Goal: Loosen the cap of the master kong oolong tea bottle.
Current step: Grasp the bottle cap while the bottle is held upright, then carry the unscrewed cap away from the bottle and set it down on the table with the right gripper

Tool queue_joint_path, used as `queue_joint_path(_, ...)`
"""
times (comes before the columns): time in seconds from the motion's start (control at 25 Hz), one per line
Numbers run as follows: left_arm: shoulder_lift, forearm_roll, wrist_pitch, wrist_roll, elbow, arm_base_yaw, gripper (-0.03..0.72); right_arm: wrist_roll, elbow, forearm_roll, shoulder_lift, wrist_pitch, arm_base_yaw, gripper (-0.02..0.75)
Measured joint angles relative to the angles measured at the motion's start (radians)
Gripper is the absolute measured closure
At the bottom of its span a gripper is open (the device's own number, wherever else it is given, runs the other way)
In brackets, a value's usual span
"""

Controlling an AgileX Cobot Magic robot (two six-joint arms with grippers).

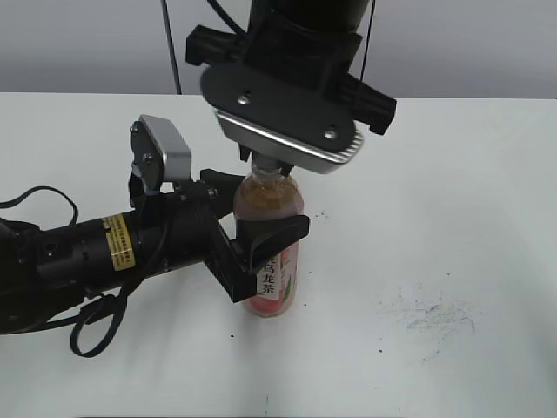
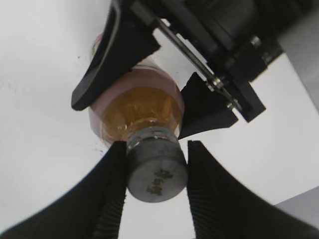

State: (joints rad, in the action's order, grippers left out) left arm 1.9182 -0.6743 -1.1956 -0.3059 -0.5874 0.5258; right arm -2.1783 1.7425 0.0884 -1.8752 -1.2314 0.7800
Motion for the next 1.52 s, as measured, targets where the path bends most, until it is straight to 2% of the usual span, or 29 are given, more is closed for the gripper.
queue_joint_path(0.12, 0.000, 0.001, 0.000, -0.001, 0.000, 0.000, 0.239, -0.237, 0.000, 0.011, 0.000, 0.002, 0.000, 0.461)
queue_joint_path(0.24, 0.000, 0.002, 0.000, -0.002, 0.000, 0.000, 0.239, -0.393, 0.000, 0.011, 0.000, 0.002, 0.000, 0.461)
queue_joint_path(0.52, 0.000, 0.004, 0.001, -0.003, 0.000, 0.000, 0.239, -0.602, 0.000, -0.010, 0.000, 0.003, 0.000, 0.461)
queue_joint_path(0.64, 0.000, 0.002, 0.001, -0.004, 0.000, 0.000, 0.239, -0.636, -0.001, -0.012, 0.006, 0.003, 0.000, 0.461)
queue_joint_path(1.28, 0.001, -0.006, -0.002, -0.004, 0.001, 0.000, 0.240, -0.633, 0.002, -0.088, 0.055, 0.010, 0.000, 0.465)
queue_joint_path(1.44, 0.001, -0.006, -0.002, -0.004, 0.001, 0.000, 0.240, -0.392, 0.002, -0.169, 0.055, 0.010, -0.002, 0.465)
queue_joint_path(1.52, 0.001, -0.006, -0.002, -0.004, 0.001, 0.000, 0.240, -0.173, 0.002, -0.229, 0.055, 0.010, -0.013, 0.465)
